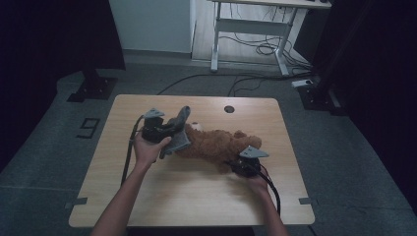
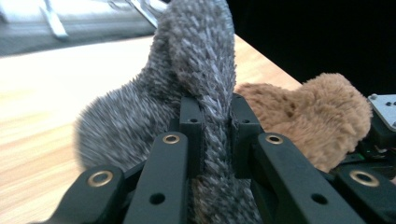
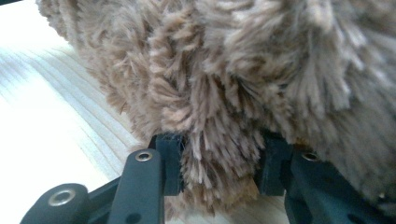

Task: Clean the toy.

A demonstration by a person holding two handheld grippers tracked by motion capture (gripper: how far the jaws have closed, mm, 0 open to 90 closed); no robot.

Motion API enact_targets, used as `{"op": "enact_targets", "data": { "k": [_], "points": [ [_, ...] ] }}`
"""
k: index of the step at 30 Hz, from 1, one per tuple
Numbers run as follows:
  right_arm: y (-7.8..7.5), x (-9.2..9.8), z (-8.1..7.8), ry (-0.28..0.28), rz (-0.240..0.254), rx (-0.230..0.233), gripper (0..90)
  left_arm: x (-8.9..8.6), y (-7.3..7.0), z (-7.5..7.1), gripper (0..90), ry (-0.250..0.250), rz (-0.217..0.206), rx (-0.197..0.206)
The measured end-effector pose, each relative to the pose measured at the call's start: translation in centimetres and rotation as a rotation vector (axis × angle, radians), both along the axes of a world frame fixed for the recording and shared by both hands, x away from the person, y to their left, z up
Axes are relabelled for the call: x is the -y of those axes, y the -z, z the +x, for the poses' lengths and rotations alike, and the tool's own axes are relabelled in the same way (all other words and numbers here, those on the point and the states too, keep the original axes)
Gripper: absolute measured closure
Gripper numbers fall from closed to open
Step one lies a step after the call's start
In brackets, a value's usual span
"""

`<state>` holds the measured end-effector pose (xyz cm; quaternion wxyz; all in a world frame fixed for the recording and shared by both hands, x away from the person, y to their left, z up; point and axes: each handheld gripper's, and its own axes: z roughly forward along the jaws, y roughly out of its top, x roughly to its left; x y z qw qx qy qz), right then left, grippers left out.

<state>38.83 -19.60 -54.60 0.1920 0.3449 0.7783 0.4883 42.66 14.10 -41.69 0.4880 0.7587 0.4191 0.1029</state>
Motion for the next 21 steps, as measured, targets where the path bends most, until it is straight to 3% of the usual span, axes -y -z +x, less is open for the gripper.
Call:
{"op": "enact_targets", "data": {
  "k": [2,5,7,9,14,17,21],
  "points": [
    [0.1,0.1,-0.1,-0.006,0.006,0.004,59.4,1.1,0.9,0.6,78.7,0.016,0.022,-0.056],
    [0.2,0.3,-0.1,-0.005,0.013,0.001,56.9,1.8,2.4,0.9,78.7,-0.007,0.096,-0.09],
    [0.1,0.6,-0.2,0.005,0.026,-0.005,52.9,1.4,3.5,0.9,79.1,-0.006,0.079,-0.115],
    [0.1,0.8,-0.3,0.013,0.048,-0.028,46.8,0.8,4.0,0.3,79.2,-0.01,0.034,-0.11],
    [-0.5,2.3,-1.4,0.034,0.098,-0.086,30.7,0.5,4.7,-1.7,79.3,-0.002,0.038,-0.059],
    [-1.7,4.2,-2.6,0.073,0.191,-0.066,28.4,0.3,5.2,-2.8,79.3,0.004,0.033,-0.043],
    [-3.7,5.8,-4.4,0.098,0.252,-0.027,23.6,0.5,6.1,-4.5,79.4,0.016,0.023,-0.027]
  ]
}}
